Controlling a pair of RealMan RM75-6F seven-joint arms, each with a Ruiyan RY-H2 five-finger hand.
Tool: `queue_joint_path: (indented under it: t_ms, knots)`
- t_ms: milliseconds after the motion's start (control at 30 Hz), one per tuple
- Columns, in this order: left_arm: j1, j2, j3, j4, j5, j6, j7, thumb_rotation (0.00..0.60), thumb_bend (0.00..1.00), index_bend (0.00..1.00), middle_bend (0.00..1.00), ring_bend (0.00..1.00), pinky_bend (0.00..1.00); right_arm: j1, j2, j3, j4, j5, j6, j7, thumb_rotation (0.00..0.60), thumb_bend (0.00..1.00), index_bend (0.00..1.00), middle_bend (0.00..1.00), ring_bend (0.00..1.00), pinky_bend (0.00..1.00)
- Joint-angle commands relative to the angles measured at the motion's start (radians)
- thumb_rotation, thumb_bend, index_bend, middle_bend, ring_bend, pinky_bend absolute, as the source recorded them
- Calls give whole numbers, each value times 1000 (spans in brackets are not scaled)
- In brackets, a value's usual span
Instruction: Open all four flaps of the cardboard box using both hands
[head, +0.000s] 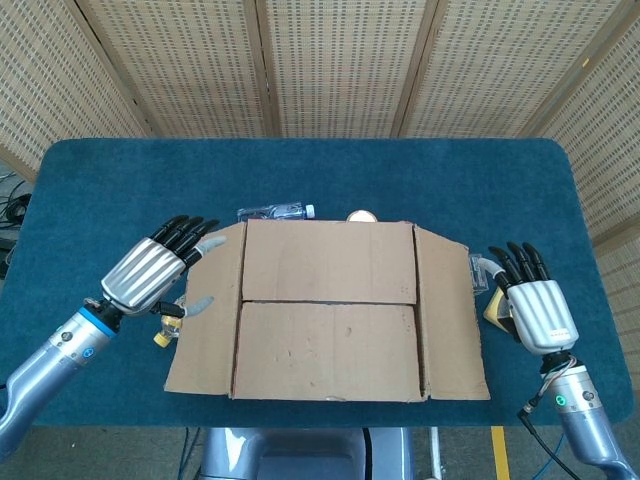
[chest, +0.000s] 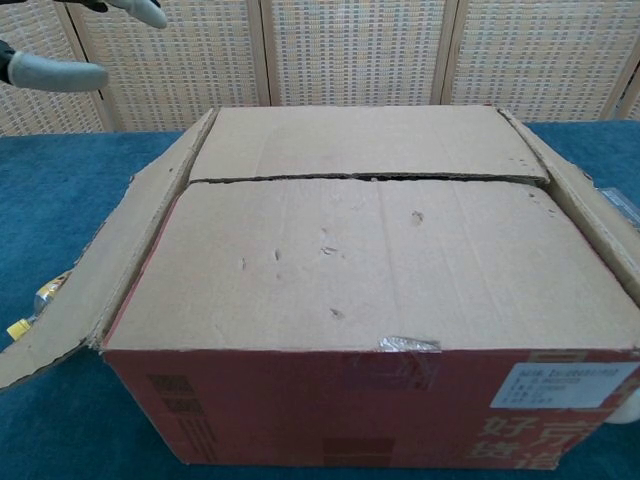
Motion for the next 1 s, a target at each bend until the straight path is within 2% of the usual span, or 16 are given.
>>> queue_joint_path:
  t_ms: [33,167,267,333,433,467,1000]
  knots:
    - [-33,-58,-25,5,-56,-18,79,185,318,57,0,0,22,-1,-1,0,6,2,-1,6,600,1000,195,128,0,0]
    - [-60,-99,-31,11,-98,-38,147,186,318,9,0,0,0,-2,-2,1,14,5,-1,16,600,1000,195,128,0,0]
    - [-79,-123,-34,12,-127,-53,182,234,318,0,0,0,0,-3,-1,2,20,6,0,23,600,1000,195,128,0,0]
    - [-87,-133,-36,13,-138,-60,195,300,319,0,0,0,0,-3,-1,2,23,7,-1,26,600,1000,195,128,0,0]
    - [-102,-151,-38,10,-165,-74,208,495,324,0,0,0,0,-4,-1,2,28,9,-2,32,600,1000,195,128,0,0]
    - [-109,-157,-38,11,-169,-77,220,511,324,0,0,0,0,-3,-1,3,31,10,-3,34,600,1000,195,128,0,0]
    - [-156,-227,-29,-6,-265,-92,289,520,289,0,0,0,0,-9,-1,3,58,15,-2,69,600,1000,195,128,0,0]
